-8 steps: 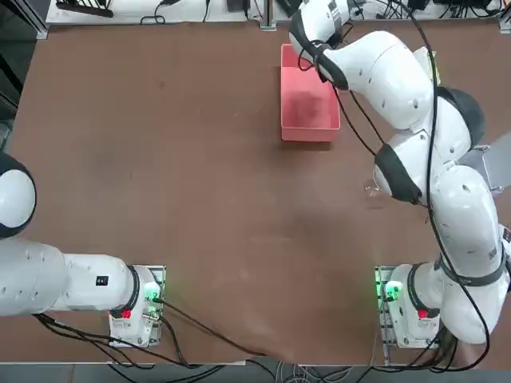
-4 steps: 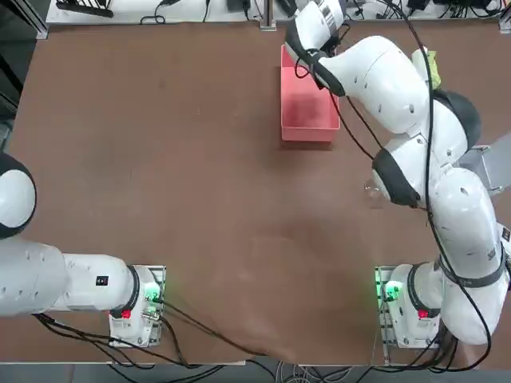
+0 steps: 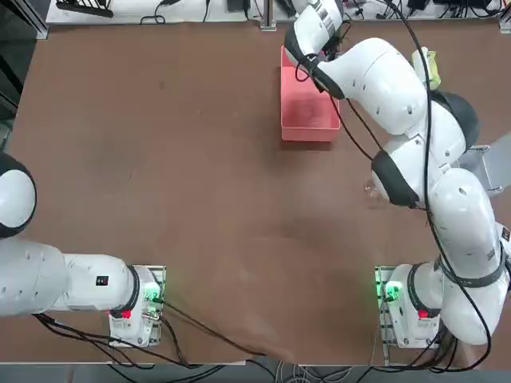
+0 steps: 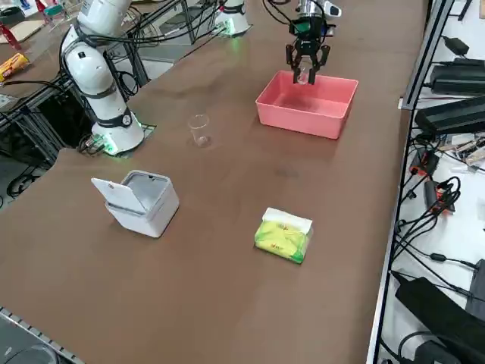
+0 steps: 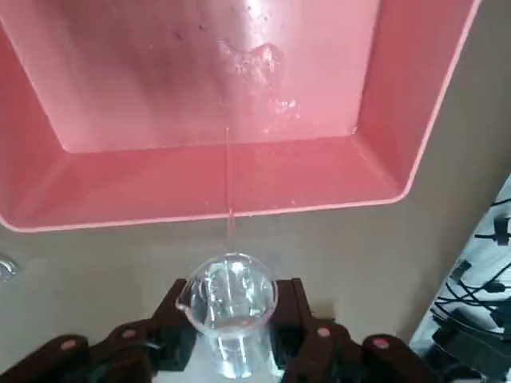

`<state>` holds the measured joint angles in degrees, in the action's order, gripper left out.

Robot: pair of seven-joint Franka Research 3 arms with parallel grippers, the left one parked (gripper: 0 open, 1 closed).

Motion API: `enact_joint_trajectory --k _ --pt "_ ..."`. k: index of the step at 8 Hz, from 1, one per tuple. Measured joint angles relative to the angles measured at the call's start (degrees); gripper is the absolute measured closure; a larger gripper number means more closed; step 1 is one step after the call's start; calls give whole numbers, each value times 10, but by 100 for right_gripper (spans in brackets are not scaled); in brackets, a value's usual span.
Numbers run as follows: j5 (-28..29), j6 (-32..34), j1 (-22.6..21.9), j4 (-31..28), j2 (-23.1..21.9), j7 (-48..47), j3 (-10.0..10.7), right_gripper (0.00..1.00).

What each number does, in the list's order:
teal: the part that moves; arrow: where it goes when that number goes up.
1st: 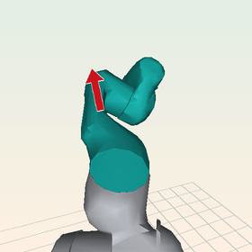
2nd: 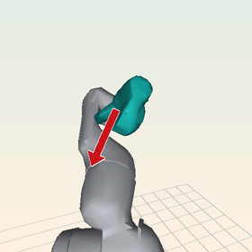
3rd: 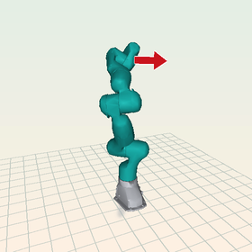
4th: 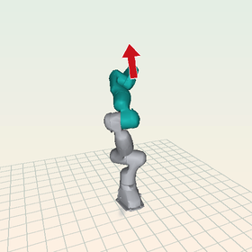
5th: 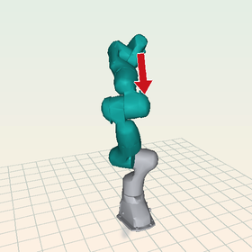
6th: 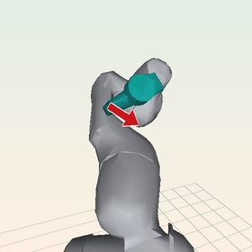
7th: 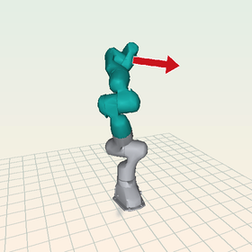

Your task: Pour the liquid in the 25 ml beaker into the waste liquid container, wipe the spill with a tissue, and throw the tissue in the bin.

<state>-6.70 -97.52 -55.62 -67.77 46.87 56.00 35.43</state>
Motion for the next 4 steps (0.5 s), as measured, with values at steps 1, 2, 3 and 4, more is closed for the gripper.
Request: enact_joint_trajectory --k 1,2,3,4 --pt "-5 1 -2 0 0 -1 0 51" --pt "-13 3 -4 0 0 -8 0 51" --pt "-27 5 -8 0 3 -22 0 51" --pt "-36 6 -14 0 6 -30 0 51"
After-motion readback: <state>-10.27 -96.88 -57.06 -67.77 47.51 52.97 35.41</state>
